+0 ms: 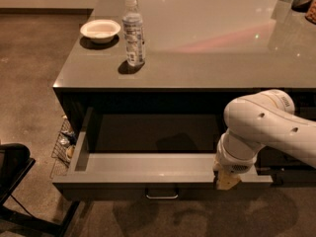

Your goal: Open top drawer

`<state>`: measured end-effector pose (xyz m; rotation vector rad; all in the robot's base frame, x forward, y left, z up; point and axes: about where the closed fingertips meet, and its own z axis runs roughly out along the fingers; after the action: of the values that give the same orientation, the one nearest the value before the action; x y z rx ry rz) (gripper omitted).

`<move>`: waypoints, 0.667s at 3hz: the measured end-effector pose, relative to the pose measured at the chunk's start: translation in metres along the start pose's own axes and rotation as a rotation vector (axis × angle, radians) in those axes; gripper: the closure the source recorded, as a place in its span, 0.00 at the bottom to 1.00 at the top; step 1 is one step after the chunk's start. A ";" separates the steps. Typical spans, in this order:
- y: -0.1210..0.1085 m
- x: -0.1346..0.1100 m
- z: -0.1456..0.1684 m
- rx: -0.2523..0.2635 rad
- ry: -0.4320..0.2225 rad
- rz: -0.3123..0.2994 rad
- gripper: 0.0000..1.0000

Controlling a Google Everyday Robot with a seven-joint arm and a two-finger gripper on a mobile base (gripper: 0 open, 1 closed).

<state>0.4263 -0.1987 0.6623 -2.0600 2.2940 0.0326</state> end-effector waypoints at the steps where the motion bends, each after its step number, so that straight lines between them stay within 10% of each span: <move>1: 0.008 0.003 -0.003 -0.007 0.008 0.005 1.00; 2: 0.022 0.010 -0.008 -0.019 0.023 0.014 1.00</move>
Offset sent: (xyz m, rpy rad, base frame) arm -0.3152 -0.1019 0.1256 -0.2756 0.3016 -0.1745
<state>0.4029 -0.2066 0.6689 -2.0647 2.3305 0.0316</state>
